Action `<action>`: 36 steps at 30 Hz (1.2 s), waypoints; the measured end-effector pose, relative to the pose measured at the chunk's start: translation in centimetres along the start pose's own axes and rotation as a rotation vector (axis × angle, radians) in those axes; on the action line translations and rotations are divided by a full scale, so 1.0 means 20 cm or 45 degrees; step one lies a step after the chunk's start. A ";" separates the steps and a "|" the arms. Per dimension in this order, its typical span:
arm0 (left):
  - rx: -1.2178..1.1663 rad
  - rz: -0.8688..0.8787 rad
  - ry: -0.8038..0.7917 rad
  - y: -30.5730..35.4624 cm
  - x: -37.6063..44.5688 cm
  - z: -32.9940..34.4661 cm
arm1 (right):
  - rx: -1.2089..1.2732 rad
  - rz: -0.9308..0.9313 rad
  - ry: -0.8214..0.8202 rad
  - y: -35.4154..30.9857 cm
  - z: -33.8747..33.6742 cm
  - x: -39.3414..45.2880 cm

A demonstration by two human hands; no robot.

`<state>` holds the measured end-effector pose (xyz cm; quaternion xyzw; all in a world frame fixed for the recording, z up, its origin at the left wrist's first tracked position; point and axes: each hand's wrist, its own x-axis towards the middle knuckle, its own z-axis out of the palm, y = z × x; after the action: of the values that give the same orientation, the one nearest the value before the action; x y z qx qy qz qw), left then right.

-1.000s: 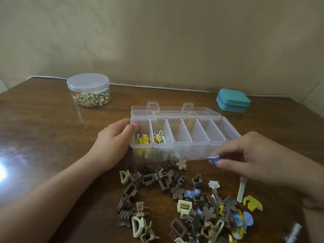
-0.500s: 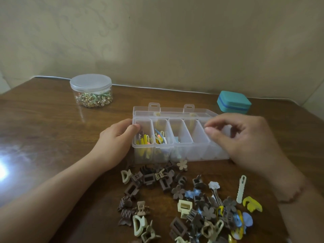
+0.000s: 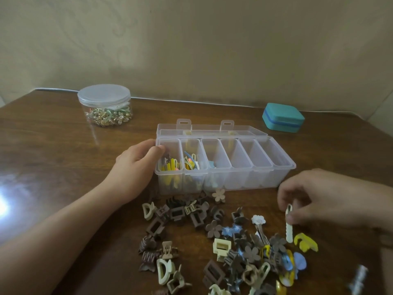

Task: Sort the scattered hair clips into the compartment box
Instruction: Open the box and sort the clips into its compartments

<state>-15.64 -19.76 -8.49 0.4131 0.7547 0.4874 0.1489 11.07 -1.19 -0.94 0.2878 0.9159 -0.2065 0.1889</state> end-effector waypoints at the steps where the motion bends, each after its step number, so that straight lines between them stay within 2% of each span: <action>1: 0.002 -0.002 0.004 0.00 0.00 0.00 | 0.047 -0.085 0.080 -0.01 0.00 -0.01; 6: -0.007 -0.007 0.003 0.01 0.00 0.00 | 0.433 -0.542 0.961 -0.16 0.02 -0.01; 8: -0.005 -0.004 0.004 0.01 0.00 0.00 | 0.386 -0.594 1.097 -0.20 0.06 0.04; 10: -0.006 -0.004 0.008 0.00 0.00 0.00 | 0.152 -0.539 1.031 -0.22 0.10 0.08; 13: -0.006 -0.017 0.021 0.00 0.00 0.00 | -0.174 -0.518 0.801 -0.20 0.12 0.13; 15: -0.012 -0.026 0.026 -0.01 0.00 0.00 | -0.132 -0.585 0.750 -0.19 0.11 0.12; 19: -0.010 -0.038 0.020 -0.01 0.00 0.00 | 0.097 -0.772 0.889 -0.18 0.06 0.05; 21: -0.007 -0.033 0.015 0.00 0.00 0.00 | 0.096 -0.838 0.847 -0.19 0.06 0.01; 23: -0.010 -0.027 0.011 0.00 0.00 0.00 | 0.045 -0.792 0.591 -0.19 0.07 -0.01; 26: -0.009 -0.029 0.011 0.00 0.00 0.00 | -0.158 -0.545 0.175 -0.16 0.07 -0.03; 29: -0.009 -0.023 0.014 0.00 0.00 0.01 | -0.052 -0.381 -0.063 -0.14 0.05 -0.02; 32: -0.013 -0.019 0.013 0.00 0.00 0.01 | 0.029 -0.386 -0.045 -0.12 0.05 0.00; 36: -0.017 -0.015 0.000 -0.01 0.00 0.00 | -0.062 -0.388 0.016 -0.13 0.07 0.02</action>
<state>-15.67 -19.75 -8.61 0.4076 0.7538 0.4916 0.1546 9.55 -3.68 -1.62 0.1419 0.9549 -0.2087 0.1565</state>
